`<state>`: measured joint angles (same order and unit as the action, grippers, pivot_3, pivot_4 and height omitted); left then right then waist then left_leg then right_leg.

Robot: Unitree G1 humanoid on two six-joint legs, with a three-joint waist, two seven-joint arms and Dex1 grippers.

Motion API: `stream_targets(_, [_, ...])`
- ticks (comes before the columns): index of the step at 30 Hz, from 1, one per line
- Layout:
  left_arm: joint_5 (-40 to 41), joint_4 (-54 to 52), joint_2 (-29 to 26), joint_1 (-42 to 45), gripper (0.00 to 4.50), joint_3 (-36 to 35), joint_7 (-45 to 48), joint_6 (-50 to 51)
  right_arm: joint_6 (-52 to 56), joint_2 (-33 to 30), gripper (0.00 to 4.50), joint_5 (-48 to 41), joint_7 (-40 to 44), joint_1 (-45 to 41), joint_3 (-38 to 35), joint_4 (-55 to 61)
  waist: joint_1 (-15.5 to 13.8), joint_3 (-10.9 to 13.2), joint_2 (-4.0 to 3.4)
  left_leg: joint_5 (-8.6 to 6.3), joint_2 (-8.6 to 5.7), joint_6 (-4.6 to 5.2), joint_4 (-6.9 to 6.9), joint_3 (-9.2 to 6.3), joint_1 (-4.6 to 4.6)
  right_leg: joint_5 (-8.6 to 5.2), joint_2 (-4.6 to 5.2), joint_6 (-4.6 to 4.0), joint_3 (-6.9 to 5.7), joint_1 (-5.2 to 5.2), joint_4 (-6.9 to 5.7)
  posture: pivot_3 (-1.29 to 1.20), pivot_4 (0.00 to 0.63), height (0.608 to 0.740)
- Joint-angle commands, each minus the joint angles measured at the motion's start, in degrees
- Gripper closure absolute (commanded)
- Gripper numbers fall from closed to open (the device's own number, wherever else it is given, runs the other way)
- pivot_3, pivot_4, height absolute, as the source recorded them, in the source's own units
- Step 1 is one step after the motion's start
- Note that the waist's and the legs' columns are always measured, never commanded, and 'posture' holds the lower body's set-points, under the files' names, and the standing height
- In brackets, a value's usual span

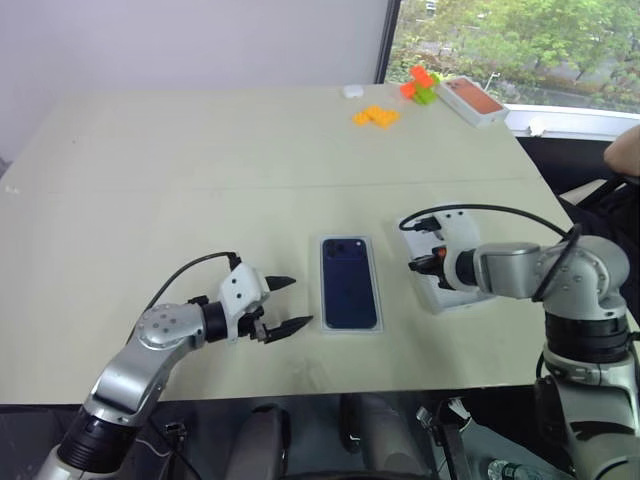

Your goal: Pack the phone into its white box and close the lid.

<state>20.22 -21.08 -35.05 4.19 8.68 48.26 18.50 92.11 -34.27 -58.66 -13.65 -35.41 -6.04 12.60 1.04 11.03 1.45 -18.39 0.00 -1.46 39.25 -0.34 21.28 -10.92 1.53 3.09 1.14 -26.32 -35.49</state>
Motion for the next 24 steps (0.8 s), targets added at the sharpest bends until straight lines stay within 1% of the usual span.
stream_targets(1, [0.25,-2.22,0.2,-0.07,0.67,-0.83,-0.1,-0.43,0.39,-0.91,4.43,-7.83,-5.66,-2.26,-0.91,-1.0,0.02,0.0,0.0,0.0,0.01,0.0,0.0,0.0,0.0,0.0,0.0,0.0,0.01,0.0,0.0,0.0,0.15,0.74])
stream_targets(3, [0.74,-2.28,0.17,-0.22,0.67,-1.82,-0.41,0.02,0.39,-1.57,4.43,-10.03,-8.37,-4.12,-2.05,-2.04,0.07,0.0,0.0,0.0,0.02,0.0,0.0,0.01,0.0,0.0,-0.01,0.01,0.02,0.01,0.0,0.0,0.15,0.74])
stream_targets(6, [1.83,-1.97,-0.12,-0.67,0.67,-4.33,-1.04,0.79,0.39,-1.59,4.43,-11.81,-7.56,-8.35,-5.96,-1.89,0.11,0.01,-0.02,0.01,0.04,0.01,0.0,0.01,0.01,0.01,-0.03,0.01,0.04,-0.03,-0.01,0.0,0.15,0.74])
stream_targets(8, [2.65,-1.41,-0.15,-0.8,0.67,-6.33,-1.54,1.14,-1.49,0.72,4.43,-15.44,-5.47,-10.17,-10.56,-1.16,0.1,0.01,-0.02,0.02,0.05,0.03,0.0,0.01,0.01,0.02,-0.06,0.03,0.04,-0.05,-0.01,0.0,0.15,0.74])
stream_targets(10, [2.88,-0.93,-0.12,-0.78,0.67,-7.56,-1.93,1.3,-3.64,2.99,4.43,-21.27,-5.7,-10.52,-13.74,-1.96,0.03,0.0,-0.02,-0.01,0.12,0.08,-0.01,0.0,0.01,0.03,-0.1,0.06,0.0,-0.05,0.0,0.0,0.15,0.74])
stream_targets(11, [2.59,0.68,-0.93,-0.64,0.67,-9.35,-1.85,0.84,-10.42,4.93,4.43,-33.66,-8.19,-8.68,-12.36,-1.74,0.01,-0.01,-0.01,-0.02,0.21,0.1,-0.01,0.0,0.01,0.03,-0.13,0.06,-0.03,-0.04,0.03,0.0,0.15,0.74])
stream_targets(12, [2.36,1.91,-1.51,-0.5,0.67,-10.64,-1.75,0.5,-15.66,6.18,4.43,-43.05,-10.36,-7.27,-11.06,-1.48,0.06,-0.02,0.01,-0.03,0.23,0.12,-0.01,0.01,0.02,0.03,-0.15,0.06,-0.02,-0.03,0.04,0.0,0.15,0.74])
stream_targets(13, [2.22,2.93,-2.01,-0.34,0.67,-11.63,-1.53,0.24,-20.22,7.6,4.43,-49.84,-12.33,-5.81,-9.49,-0.76,0.14,-0.02,0.01,-0.05,0.31,0.15,-0.02,0.0,0.02,0.03,-0.19,0.05,-0.02,-0.02,0.08,0.0,0.15,0.74])
stream_targets(14, [2.07,3.78,-2.4,-0.13,0.67,-12.33,-1.41,-0.02,-23.95,9.96,4.43,-53.53,-13.89,-4.46,-8.38,0.2,0.17,-0.02,0.0,-0.08,0.39,0.21,-0.02,0.0,0.01,0.04,-0.26,0.05,-0.01,-0.04,0.09,0.0,0.15,0.74])
stream_targets(15, [1.94,4.89,-2.84,0.36,0.67,-13.01,-1.19,-0.33,-27.39,14.91,4.43,-54.1,-15.36,-3.16,-7.22,1.58,0.2,-0.02,0.0,-0.1,0.47,0.25,-0.03,-0.01,0.02,0.04,-0.35,0.05,0.06,-0.04,0.08,0.0,0.15,0.74])
stream_targets(16, [1.86,5.72,-3.17,0.72,0.67,-13.48,-1.01,-0.59,-30.16,18.54,4.43,-54.34,-16.52,-2.15,-6.26,2.83,0.3,-0.01,-0.01,-0.11,0.55,0.26,-0.03,0.0,0.01,0.04,-0.41,0.04,0.09,-0.07,0.1,0.0,0.15,0.74])
stream_targets(18, [1.17,8.09,-4.26,1.52,0.67,-14.62,-0.51,-1.58,-36.51,29.67,4.43,-54.34,-21.94,0.14,-5.07,4.49,0.33,-0.02,-0.04,-0.11,0.65,0.26,-0.03,0.02,0.01,0.1,-0.53,-0.06,0.13,-0.14,0.06,0.0,0.15,0.74])
stream_targets(20, [0.52,10.11,-5.31,2.07,0.67,-15.53,-0.13,-2.57,-41.29,38.67,4.43,-54.34,-28.07,1.98,-5.1,5.48,0.39,-0.03,-0.06,-0.11,0.8,0.26,-0.02,0.03,0.0,0.16,-0.65,-0.15,0.15,-0.17,0.06,0.0,0.15,0.74])
stream_targets(22, [0.34,11.54,-5.95,2.48,0.67,-16.17,0.07,-3.36,-43.72,44.45,4.43,-54.34,-32.36,3.21,-5.21,6.46,0.19,-0.01,-0.09,-0.11,0.91,0.25,-0.02,0.0,0.02,0.25,-0.73,-0.29,0.16,-0.23,0.06,0.0,0.15,0.74])
stream_targets(24, [0.27,12.21,-6.19,2.71,0.67,-16.41,0.31,-3.76,-43.72,47.35,4.43,-54.34,-34.65,5.65,-3.22,6.56,-0.09,-0.03,-0.09,-0.11,0.92,0.25,0.0,0.01,0.05,0.28,-0.71,-0.35,0.08,-0.25,0.09,0.0,0.15,0.74])
